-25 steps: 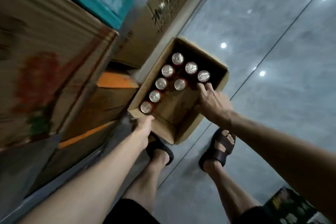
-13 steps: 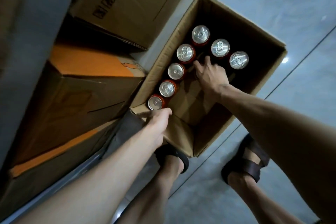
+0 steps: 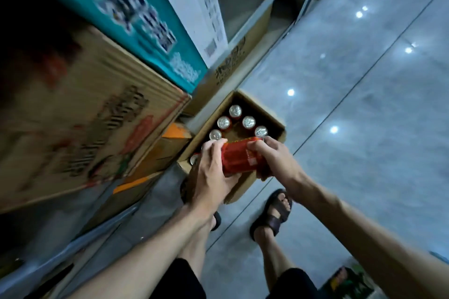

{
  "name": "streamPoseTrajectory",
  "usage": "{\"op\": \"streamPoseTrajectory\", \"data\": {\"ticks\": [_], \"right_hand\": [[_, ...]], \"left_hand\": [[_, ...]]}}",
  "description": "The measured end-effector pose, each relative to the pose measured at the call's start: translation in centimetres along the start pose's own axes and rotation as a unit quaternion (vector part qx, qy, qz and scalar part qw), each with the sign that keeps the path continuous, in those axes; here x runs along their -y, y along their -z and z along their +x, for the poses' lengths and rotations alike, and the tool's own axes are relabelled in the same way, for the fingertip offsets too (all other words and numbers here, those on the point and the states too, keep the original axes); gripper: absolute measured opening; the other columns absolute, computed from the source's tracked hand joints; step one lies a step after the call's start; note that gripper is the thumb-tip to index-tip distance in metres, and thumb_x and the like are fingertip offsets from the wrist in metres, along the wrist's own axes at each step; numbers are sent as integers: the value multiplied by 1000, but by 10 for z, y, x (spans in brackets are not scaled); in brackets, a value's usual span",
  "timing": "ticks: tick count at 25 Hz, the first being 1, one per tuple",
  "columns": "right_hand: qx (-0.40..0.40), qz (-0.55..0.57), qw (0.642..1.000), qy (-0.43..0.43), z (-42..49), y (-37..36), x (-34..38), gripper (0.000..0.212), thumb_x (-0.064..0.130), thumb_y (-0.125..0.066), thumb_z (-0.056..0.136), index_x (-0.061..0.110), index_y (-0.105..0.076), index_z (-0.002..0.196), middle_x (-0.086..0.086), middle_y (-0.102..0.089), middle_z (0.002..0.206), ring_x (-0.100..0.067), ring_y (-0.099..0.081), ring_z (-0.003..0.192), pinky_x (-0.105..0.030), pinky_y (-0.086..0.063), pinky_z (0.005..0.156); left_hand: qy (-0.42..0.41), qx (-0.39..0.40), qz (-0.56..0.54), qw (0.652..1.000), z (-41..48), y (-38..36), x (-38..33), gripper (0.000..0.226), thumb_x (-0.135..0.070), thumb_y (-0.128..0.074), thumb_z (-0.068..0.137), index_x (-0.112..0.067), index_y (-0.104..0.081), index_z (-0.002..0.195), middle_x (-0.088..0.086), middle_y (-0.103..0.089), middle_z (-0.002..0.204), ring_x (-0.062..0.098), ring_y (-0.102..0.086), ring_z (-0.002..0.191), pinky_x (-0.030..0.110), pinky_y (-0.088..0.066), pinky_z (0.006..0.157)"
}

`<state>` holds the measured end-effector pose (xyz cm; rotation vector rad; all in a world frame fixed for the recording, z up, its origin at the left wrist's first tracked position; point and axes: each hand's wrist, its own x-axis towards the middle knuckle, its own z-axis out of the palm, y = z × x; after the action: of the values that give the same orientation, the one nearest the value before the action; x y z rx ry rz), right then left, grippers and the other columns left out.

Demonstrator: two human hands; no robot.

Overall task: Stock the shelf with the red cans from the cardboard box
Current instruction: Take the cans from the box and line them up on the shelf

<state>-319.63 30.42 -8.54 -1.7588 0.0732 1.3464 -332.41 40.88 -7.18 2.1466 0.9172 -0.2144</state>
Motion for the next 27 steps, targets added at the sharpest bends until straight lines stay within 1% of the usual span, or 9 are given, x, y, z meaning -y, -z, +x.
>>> {"op": "streamPoseTrajectory", "data": {"ticks": [2,6,8,11,14,17,22,24,27], "right_hand": [[14,-38,999,1,-57,13,63,36,46,-63,84,12,-65,95,-3,-63,68,-16,-58,52,-26,-43,45],[74,-132,988,-16,-158,31,178,41,57,-59,85,17,-68,85,-1,-66,57,-15,-61,43,-23,-48,40],[109,-162,981,-3,-210,29,230,37,58,-60,85,21,-66,89,-4,-72,73,-20,-69,57,-32,-59,51],[145,-165,971,100,-279,20,287,33,47,-68,83,31,-60,111,0,-68,99,-15,-72,74,-35,-62,64],[195,-202,945,169,-329,9,323,49,45,-78,75,47,-51,116,6,-68,104,-9,-72,76,-23,-57,59],[195,-215,933,212,-353,-13,343,68,53,-81,64,42,-49,124,4,-67,110,-7,-71,81,-18,-53,61],[191,-219,921,259,-367,-82,363,71,48,-84,63,30,-51,124,5,-71,103,-7,-72,83,-22,-55,67],[199,-276,882,325,-369,-119,368,58,42,-83,68,36,-53,117,12,-70,100,-7,-70,88,-21,-56,67],[146,-422,770,455,-366,-190,375,68,45,-82,65,33,-49,123,14,-63,111,-5,-64,100,-21,-52,78]], "left_hand": [[-35,-11,-2,999,-19,57,-55,71,-19,-84,68,-7,-53,131,6,-55,129,23,-57,116,31,-46,97],[-90,3,7,996,-59,166,-132,71,-30,-89,61,-13,-60,123,1,-65,116,20,-63,107,24,-45,91],[-102,-2,6,995,-85,221,-164,69,-36,-91,58,-15,-63,118,-2,-68,109,15,-65,101,22,-48,89],[-62,27,-80,994,-127,290,-202,60,-36,-91,63,-18,-64,114,-7,-70,100,8,-65,92,6,-46,78],[-37,88,-178,979,-158,346,-222,58,-46,-86,60,-23,-65,110,-4,-73,101,13,-69,96,19,-53,84],[-28,91,-234,967,-182,387,-221,69,-48,-81,57,-17,-64,117,9,-73,110,26,-70,103,41,-57,92],[-11,18,-272,962,-212,423,-178,65,-50,-81,60,-26,-61,118,1,-72,113,15,-68,106,39,-54,97],[0,-22,-280,960,-221,429,-152,67,-50,-83,59,-33,-58,119,-5,-70,116,8,-65,109,35,-51,100],[34,-109,-246,963,-231,436,-105,64,-50,-81,63,-36,-57,121,-14,-67,118,3,-62,113,30,-48,101]]}}
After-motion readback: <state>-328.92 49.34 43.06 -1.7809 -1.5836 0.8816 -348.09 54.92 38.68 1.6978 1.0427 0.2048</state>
